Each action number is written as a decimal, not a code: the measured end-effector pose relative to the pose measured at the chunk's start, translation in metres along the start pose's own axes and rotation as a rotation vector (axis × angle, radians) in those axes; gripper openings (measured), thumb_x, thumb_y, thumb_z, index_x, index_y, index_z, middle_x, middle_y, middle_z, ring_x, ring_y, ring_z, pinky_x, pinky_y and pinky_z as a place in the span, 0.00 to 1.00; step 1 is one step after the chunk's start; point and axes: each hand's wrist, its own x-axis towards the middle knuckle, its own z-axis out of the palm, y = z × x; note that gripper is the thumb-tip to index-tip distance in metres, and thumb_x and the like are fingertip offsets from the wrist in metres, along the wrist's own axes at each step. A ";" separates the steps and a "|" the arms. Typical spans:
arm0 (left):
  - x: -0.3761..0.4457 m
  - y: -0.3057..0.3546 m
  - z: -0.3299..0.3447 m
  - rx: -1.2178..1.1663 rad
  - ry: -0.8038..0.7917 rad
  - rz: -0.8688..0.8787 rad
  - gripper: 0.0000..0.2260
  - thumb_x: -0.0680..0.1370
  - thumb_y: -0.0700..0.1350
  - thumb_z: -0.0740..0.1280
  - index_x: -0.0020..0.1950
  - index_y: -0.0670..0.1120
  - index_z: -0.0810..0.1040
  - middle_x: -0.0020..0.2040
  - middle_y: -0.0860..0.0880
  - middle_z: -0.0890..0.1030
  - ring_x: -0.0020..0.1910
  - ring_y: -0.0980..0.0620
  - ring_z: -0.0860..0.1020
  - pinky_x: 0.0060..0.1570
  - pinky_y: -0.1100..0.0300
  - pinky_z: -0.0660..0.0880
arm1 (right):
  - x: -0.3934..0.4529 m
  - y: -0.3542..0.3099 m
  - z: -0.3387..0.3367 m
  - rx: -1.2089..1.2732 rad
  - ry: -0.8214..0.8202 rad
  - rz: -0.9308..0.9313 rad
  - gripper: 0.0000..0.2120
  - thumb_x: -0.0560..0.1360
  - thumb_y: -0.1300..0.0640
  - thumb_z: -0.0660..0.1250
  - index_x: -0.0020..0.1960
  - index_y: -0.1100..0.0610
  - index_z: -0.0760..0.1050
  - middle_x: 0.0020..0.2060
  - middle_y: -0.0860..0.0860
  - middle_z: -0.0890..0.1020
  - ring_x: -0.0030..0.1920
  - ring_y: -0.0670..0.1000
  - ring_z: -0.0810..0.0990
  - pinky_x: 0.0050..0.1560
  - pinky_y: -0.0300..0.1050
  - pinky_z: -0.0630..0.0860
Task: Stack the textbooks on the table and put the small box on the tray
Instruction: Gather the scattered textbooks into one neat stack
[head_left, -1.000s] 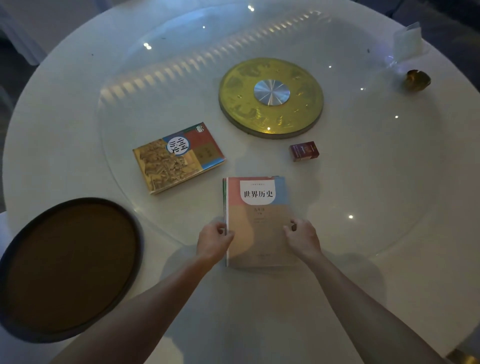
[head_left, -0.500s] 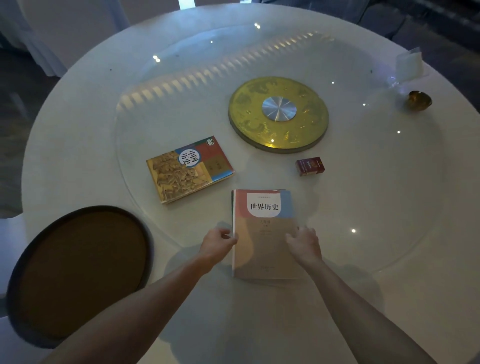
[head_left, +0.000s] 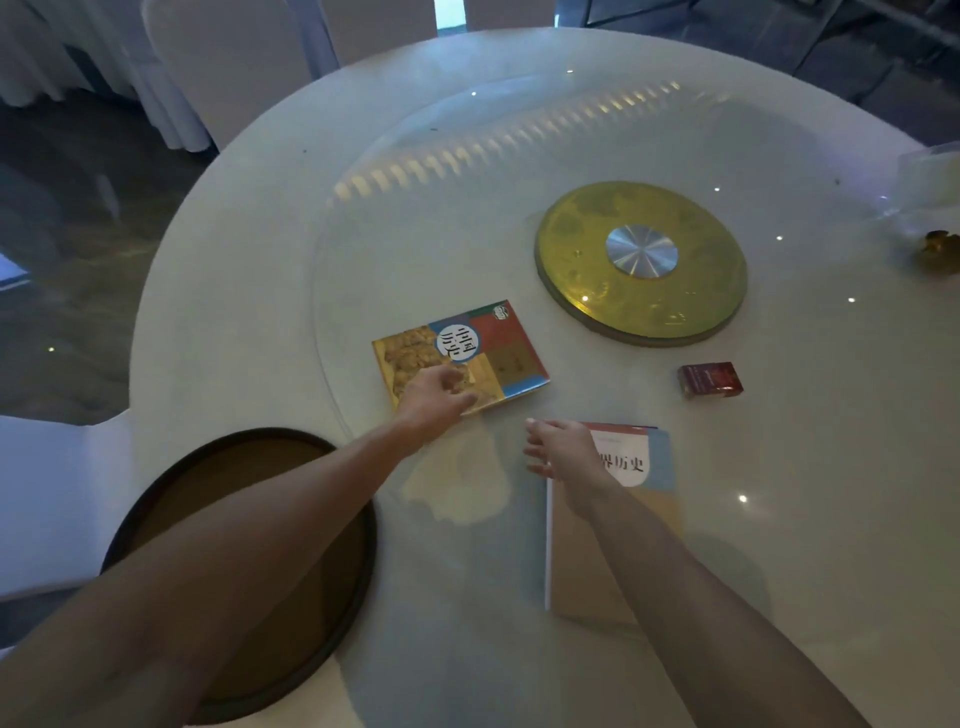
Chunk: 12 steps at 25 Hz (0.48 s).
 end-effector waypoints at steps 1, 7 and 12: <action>0.013 -0.003 -0.008 0.007 0.016 0.003 0.22 0.73 0.46 0.75 0.66 0.42 0.80 0.60 0.46 0.83 0.54 0.50 0.81 0.49 0.60 0.79 | 0.005 -0.002 0.014 0.062 -0.012 0.040 0.06 0.78 0.55 0.71 0.49 0.59 0.78 0.45 0.57 0.80 0.46 0.54 0.81 0.49 0.51 0.81; 0.078 -0.024 -0.043 -0.029 0.104 -0.103 0.24 0.71 0.47 0.76 0.66 0.47 0.79 0.56 0.47 0.84 0.46 0.49 0.85 0.48 0.50 0.84 | 0.032 0.000 0.061 0.254 -0.056 0.177 0.19 0.79 0.55 0.70 0.66 0.63 0.72 0.59 0.62 0.77 0.60 0.60 0.79 0.64 0.60 0.78; 0.113 -0.043 -0.047 0.203 0.157 -0.094 0.33 0.71 0.51 0.76 0.74 0.47 0.71 0.72 0.44 0.73 0.72 0.43 0.70 0.67 0.42 0.73 | 0.048 0.002 0.074 0.333 -0.065 0.217 0.25 0.79 0.55 0.70 0.72 0.64 0.69 0.63 0.63 0.77 0.61 0.61 0.79 0.61 0.56 0.79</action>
